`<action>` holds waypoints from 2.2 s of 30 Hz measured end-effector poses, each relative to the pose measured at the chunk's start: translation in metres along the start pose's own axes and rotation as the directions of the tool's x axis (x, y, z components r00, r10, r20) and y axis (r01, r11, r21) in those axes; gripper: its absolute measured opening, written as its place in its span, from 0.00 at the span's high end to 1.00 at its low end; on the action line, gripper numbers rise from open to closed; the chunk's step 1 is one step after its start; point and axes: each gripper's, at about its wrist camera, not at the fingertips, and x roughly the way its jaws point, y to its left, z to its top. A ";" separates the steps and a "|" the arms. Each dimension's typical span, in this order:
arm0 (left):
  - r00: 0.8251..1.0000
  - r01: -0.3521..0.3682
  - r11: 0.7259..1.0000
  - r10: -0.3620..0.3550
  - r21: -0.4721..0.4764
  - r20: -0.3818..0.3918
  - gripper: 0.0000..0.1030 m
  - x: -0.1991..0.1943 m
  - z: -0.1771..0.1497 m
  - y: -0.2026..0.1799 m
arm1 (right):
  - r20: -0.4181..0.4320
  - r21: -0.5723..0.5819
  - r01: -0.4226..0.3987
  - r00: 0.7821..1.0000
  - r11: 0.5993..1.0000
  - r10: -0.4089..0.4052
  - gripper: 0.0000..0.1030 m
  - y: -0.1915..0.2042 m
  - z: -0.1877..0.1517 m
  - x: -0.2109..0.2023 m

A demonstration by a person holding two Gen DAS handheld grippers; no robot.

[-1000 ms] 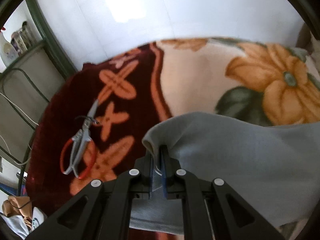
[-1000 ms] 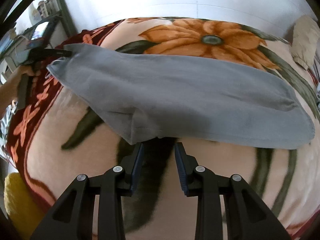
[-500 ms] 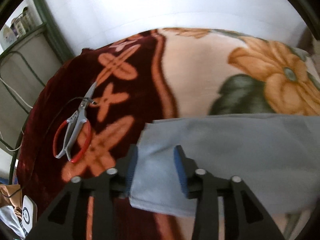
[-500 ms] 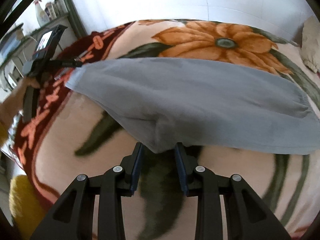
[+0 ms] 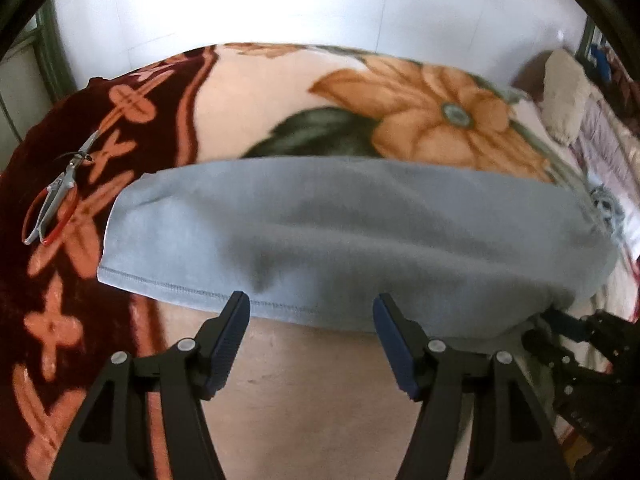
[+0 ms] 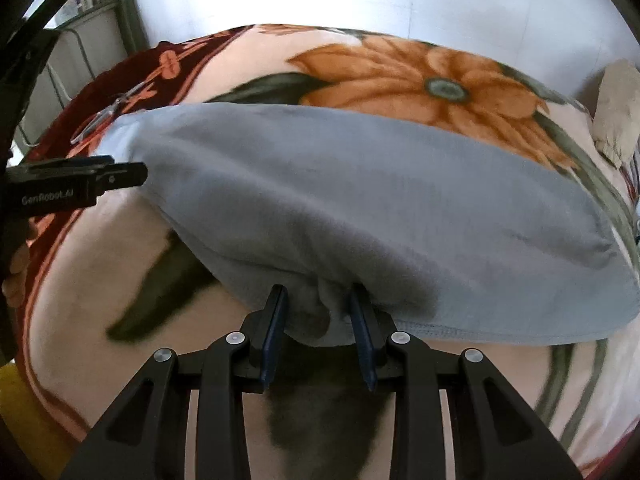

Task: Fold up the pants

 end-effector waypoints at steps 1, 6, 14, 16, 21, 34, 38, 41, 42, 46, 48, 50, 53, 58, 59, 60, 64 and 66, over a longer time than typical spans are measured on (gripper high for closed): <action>1.000 -0.005 1.000 0.005 0.000 -0.002 0.34 0.002 -0.001 -0.001 | 0.004 0.019 -0.009 1.000 1.000 0.009 0.69 -0.004 -0.002 0.001; 1.000 0.008 1.000 -0.008 -0.016 -0.002 0.34 0.003 -0.008 0.003 | 0.019 0.079 -0.017 1.000 0.997 0.015 0.78 -0.013 -0.005 0.000; 1.000 -0.002 1.000 0.002 -0.031 -0.012 0.34 0.004 -0.014 0.008 | 0.005 0.082 0.002 1.000 0.997 -0.002 0.80 -0.013 -0.009 -0.003; 1.000 0.004 0.999 -0.004 -0.037 -0.013 0.34 0.004 -0.014 0.008 | 0.003 0.099 0.012 1.000 0.995 -0.012 0.94 -0.014 -0.008 -0.004; 1.000 0.001 1.000 -0.001 -0.029 -0.009 0.34 0.001 -0.015 0.007 | 0.068 0.154 -0.085 0.995 0.984 0.076 0.95 -0.024 -0.012 -0.029; 1.000 -0.021 1.000 0.021 -0.011 -0.007 0.34 -0.003 -0.013 0.000 | 0.062 0.054 -0.180 0.982 0.982 0.176 0.99 -0.016 -0.045 -0.043; 1.000 -0.016 1.000 0.016 0.002 -0.006 0.34 -0.005 -0.010 -0.009 | 0.041 0.017 -0.171 0.985 0.985 0.170 0.99 -0.010 -0.051 -0.041; 1.000 -0.003 1.000 0.003 0.004 0.004 0.34 -0.007 -0.005 -0.017 | 0.097 0.001 -0.135 0.986 0.991 0.135 0.99 -0.011 -0.041 -0.054; 1.000 0.004 1.000 -0.004 0.003 0.005 0.34 -0.007 -0.003 -0.021 | 0.115 0.000 -0.121 0.986 0.993 0.121 0.95 -0.012 -0.035 -0.058; 0.999 0.032 0.999 -0.032 0.002 0.011 0.34 -0.004 0.004 -0.035 | 0.146 0.029 -0.088 0.986 0.996 0.083 0.78 -0.018 -0.013 -0.056; 0.999 0.038 0.999 -0.038 0.006 0.007 0.34 0.003 0.007 -0.041 | 0.152 0.052 -0.085 0.985 0.995 0.076 0.73 -0.021 -0.005 -0.048; 0.999 0.032 0.999 -0.032 0.007 -0.016 0.34 0.015 0.008 -0.045 | 0.119 0.081 -0.088 0.990 0.993 0.078 0.72 -0.025 -0.001 -0.032; 0.999 0.008 1.000 -0.008 0.006 -0.053 0.34 0.035 0.004 -0.044 | 0.019 0.069 -0.080 0.997 0.994 0.079 0.71 -0.021 -0.011 -0.003; 0.999 0.017 1.000 -0.016 0.011 -0.046 0.27 0.045 -0.003 -0.035 | 0.059 0.052 -0.069 0.996 0.996 0.066 0.71 -0.018 -0.025 -0.007; 0.999 0.014 1.000 -0.013 0.017 -0.047 0.27 0.045 -0.002 -0.034 | 0.053 0.067 -0.080 0.996 0.995 0.077 0.71 -0.020 -0.027 -0.008; 0.999 0.012 1.000 -0.011 0.018 -0.050 0.27 0.045 -0.002 -0.032 | 0.049 0.077 -0.093 0.995 0.993 0.089 0.71 -0.023 -0.028 -0.009; 0.998 0.018 1.000 -0.018 -0.009 -0.054 0.27 0.038 0.001 -0.023 | 0.019 0.069 -0.121 0.993 0.990 0.120 0.71 -0.027 -0.026 -0.017; 0.998 0.016 1.000 -0.017 -0.017 -0.052 0.27 0.031 0.004 -0.016 | 0.032 0.070 -0.143 0.989 0.987 0.141 0.71 -0.032 -0.023 -0.032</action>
